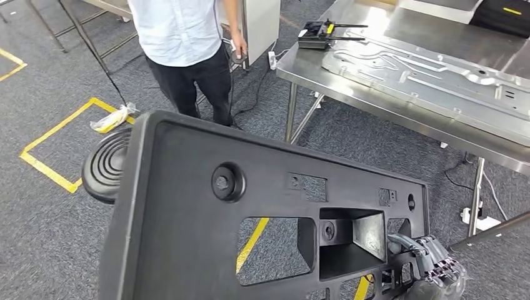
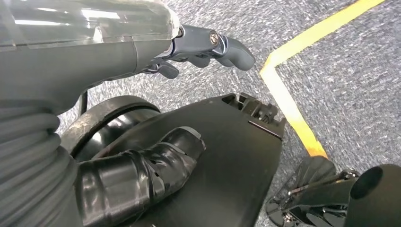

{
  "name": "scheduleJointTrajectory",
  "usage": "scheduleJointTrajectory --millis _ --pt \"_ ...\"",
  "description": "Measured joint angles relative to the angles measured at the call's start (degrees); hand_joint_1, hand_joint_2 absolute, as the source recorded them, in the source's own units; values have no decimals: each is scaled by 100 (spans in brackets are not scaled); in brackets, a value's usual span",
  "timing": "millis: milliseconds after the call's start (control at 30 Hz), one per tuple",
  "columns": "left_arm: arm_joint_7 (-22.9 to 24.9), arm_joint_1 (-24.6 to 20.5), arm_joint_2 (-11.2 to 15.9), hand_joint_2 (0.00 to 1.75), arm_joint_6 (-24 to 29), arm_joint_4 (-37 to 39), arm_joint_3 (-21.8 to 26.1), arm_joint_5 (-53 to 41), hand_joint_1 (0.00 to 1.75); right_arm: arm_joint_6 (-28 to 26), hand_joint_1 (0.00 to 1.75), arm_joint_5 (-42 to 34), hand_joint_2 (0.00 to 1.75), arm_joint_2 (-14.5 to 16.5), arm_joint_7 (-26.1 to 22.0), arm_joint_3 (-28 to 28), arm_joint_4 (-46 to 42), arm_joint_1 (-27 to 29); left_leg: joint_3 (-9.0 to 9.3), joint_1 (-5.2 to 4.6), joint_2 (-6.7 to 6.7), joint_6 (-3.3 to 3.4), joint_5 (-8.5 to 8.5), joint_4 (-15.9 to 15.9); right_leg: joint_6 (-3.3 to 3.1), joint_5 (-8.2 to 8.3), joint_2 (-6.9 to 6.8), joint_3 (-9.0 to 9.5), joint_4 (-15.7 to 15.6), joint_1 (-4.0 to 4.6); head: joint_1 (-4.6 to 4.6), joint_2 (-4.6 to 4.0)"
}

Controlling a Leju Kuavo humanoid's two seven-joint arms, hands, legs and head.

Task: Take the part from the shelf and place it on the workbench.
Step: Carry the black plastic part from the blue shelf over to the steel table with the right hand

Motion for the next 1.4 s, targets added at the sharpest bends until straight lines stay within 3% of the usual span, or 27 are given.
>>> scheduleJointTrajectory --millis 67,133,167,200,233,300,367,433,500,567,600,667,733,767,800,867,933,967,1033,1100,1167,1233,1267,1300,1367,1400 --pt "-14 1 5 175 10 0 1 -2 0 -1 175 -2 175 0 0 -7 -12 2 -61 20 -161 -62 -185 225 -69 23 113 9 -28 -32 -9 0" --pt "-37 5 9 175 22 0 4 3 0 -1 175 -2 175 0 0 -16 -20 2 -348 36 -443 -95 -558 894 -114 38 226 1 -35 -40 -20 0" --pt "-46 5 9 175 30 0 7 8 0 -1 175 -2 175 0 0 -21 -20 3 -535 39 -518 -99 -725 1292 -124 41 290 -7 -31 -37 -21 0" --pt "-56 5 10 175 37 0 8 13 0 -1 175 -2 175 0 0 -25 -19 4 -679 40 -551 -98 -805 1587 -127 42 362 -10 -26 -34 -21 0" --pt "-61 4 10 175 43 0 9 15 0 0 175 -2 175 0 0 -27 -19 4 -735 41 -560 -92 -768 1689 -128 43 437 -9 -19 -32 -21 0" --pt "-52 4 10 175 49 0 11 16 0 1 175 1 175 0 0 -31 -19 4 -557 47 -600 -64 -382 1241 -123 40 597 -4 4 -33 -21 0" --pt "-40 8 9 175 44 1 23 15 0 1 175 2 175 0 0 -31 -19 0 -268 62 -820 -24 -20 503 -98 34 742 -22 37 -29 -19 0" --pt "-35 13 8 175 41 2 39 21 0 2 175 5 175 -1 0 -31 -18 -8 -153 67 -1015 13 49 162 -32 52 854 -82 60 -32 -19 0" --pt "-34 11 5 175 41 1 47 36 0 3 175 18 175 -2 0 -31 -18 -12 -147 60 -982 66 51 109 53 88 943 -134 52 -42 -19 0" --pt "-33 8 -1 175 41 0 49 49 0 3 175 34 175 -3 0 -32 -18 -11 -136 73 -862 143 95 61 111 19 814 -183 148 -36 -13 0" --pt "-33 9 -4 175 41 0 51 55 0 3 175 39 175 -3 0 -32 -17 -17 -133 82 -790 175 113 38 133 -108 670 -271 345 -26 -9 0" --pt "-32 14 -5 175 41 0 61 61 0 3 175 45 175 -6 0 -32 -8 -31 -140 67 -631 209 116 32 171 -485 376 -599 1056 -21 -3 0" --pt "-31 16 -5 175 41 0 81 63 0 3 175 46 175 -9 0 -32 10 -35 -140 52 -460 219 101 35 195 -666 290 -852 1611 -36 -4 0" --pt "-31 16 -5 175 41 0 90 63 0 3 175 47 175 -10 0 -32 18 -34 -133 50 -380 218 90 37 197 -599 270 -829 1591 -40 -4 0" --pt "-31 15 -5 175 41 0 97 63 0 3 175 48 175 -10 0 -32 24 -34 -117 50 -307 212 75 38 191 -444 233 -695 1357 -40 -4 0" --pt "-35 14 -7 175 40 0 102 62 0 3 175 51 175 -11 0 -32 29 -39 -72 37 -182 180 36 45 146 -111 25 -256 566 -12 -4 0" --pt "-53 15 -7 175 36 1 104 56 0 3 175 57 175 -11 0 -32 29 -46 -39 8 -83 129 -3 56 79 10 -136 -19 91 38 -7 0" --pt "-70 14 -6 175 30 1 104 51 0 3 175 57 175 -11 0 -32 29 -45 -29 -5 -38 106 -15 55 54 -8 -141 -16 53 61 -8 0" --pt "-116 8 -4 175 15 1 105 30 0 3 175 51 175 -11 0 -33 26 -30 -4 -7 18 53 -47 54 2 14 -11 -28 25 38 -9 0" --pt "-155 7 1 175 3 0 105 5 0 3 175 38 175 -11 0 -35 19 -14 -77 13 -188 -2 -221 267 -64 38 110 -13 -17 -6 -12 0" --pt "-167 13 5 175 -6 0 106 -5 0 3 175 31 175 -13 0 -36 15 -6 -376 38 -475 -36 -573 909 -108 48 225 -11 -29 -21 -15 0" --pt "-166 12 7 175 -16 0 107 -5 0 4 175 36 175 -21 0 -36 26 -3 -706 46 -553 -51 -798 1584 -121 48 367 -14 -19 -18 -15 0" --pt "-164 10 8 175 -25 0 107 -6 0 4 175 44 175 -28 0 -34 37 -3 -757 48 -562 -51 -747 1674 -120 47 448 -10 -10 -18 -14 0" --pt "-158 8 8 175 -35 0 107 -8 0 4 175 54 175 -34 0 -32 48 -1 -704 50 -571 -43 -583 1538 -117 43 531 -4 3 -18 -15 0" --pt "-142 9 9 175 -56 0 107 -14 0 4 175 72 175 -46 0 -27 63 -1 -404 57 -664 -7 -150 821 -100 31 670 1 34 -19 -14 0" --pt "-139 10 10 175 -68 1 107 -15 0 5 175 74 175 -51 0 -22 68 -2 -278 59 -732 10 -18 484 -81 25 724 -13 57 -13 -15 0"
